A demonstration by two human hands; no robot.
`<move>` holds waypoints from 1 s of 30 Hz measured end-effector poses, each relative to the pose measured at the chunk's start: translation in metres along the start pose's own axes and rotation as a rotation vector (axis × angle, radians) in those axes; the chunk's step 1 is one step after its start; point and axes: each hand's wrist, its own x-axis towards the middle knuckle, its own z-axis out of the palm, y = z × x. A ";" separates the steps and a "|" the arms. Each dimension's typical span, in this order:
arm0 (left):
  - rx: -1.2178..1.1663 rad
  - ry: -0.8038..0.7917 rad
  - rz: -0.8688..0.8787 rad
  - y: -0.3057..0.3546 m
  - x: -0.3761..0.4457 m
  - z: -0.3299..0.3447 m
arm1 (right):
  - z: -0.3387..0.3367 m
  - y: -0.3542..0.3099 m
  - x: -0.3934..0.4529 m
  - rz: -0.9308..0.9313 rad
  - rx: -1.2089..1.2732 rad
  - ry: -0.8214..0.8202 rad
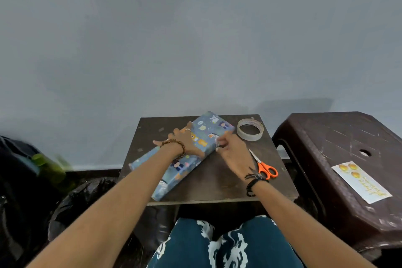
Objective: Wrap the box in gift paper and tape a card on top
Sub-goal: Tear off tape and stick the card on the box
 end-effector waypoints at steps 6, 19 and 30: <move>0.284 -0.214 0.124 -0.016 0.015 -0.011 | -0.027 0.001 0.006 -0.264 -0.525 -0.197; -0.355 0.066 0.413 0.108 -0.054 0.025 | -0.097 -0.005 -0.030 0.056 -0.294 -0.037; -0.297 -0.052 0.645 0.283 -0.076 0.114 | -0.207 0.116 -0.083 0.600 -0.495 0.118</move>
